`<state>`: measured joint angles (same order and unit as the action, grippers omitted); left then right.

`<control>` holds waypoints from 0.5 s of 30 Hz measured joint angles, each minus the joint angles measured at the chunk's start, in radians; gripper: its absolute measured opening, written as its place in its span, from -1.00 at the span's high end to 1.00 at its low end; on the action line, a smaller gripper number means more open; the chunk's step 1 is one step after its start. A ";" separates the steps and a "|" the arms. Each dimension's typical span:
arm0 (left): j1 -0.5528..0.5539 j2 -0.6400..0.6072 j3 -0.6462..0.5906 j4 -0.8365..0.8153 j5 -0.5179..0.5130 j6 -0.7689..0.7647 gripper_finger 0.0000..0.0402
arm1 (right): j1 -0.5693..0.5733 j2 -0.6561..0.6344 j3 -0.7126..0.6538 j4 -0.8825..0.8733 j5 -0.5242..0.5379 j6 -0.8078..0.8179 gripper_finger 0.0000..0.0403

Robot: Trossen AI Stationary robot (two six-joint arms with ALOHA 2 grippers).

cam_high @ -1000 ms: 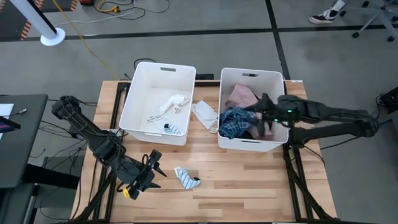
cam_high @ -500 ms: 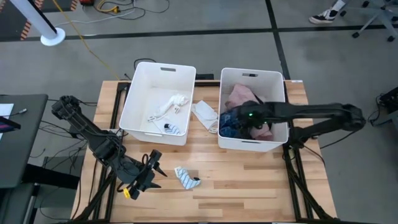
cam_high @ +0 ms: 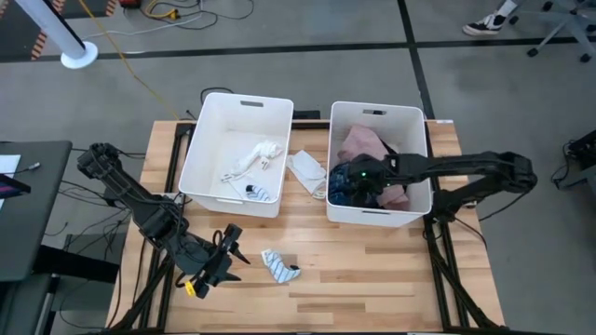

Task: Sort clothes
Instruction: Put the blue shirt into the right white laundry bin

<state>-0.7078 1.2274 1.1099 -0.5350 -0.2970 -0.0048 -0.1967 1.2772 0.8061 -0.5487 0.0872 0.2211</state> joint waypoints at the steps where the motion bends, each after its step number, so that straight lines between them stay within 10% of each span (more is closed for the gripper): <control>1: 0.000 0.000 0.000 -0.002 0.000 0.000 -0.03 | 0.003 -0.024 0.012 -0.008 0.001 0.001 -0.08; 15: 0.000 0.000 0.000 -0.011 0.000 0.000 -0.03 | 0.158 -0.415 0.148 0.021 0.012 0.007 -0.08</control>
<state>-0.7078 1.2274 1.1099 -0.5460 -0.2970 -0.0046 -0.0392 0.8622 0.9540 -0.5277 0.0994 0.2284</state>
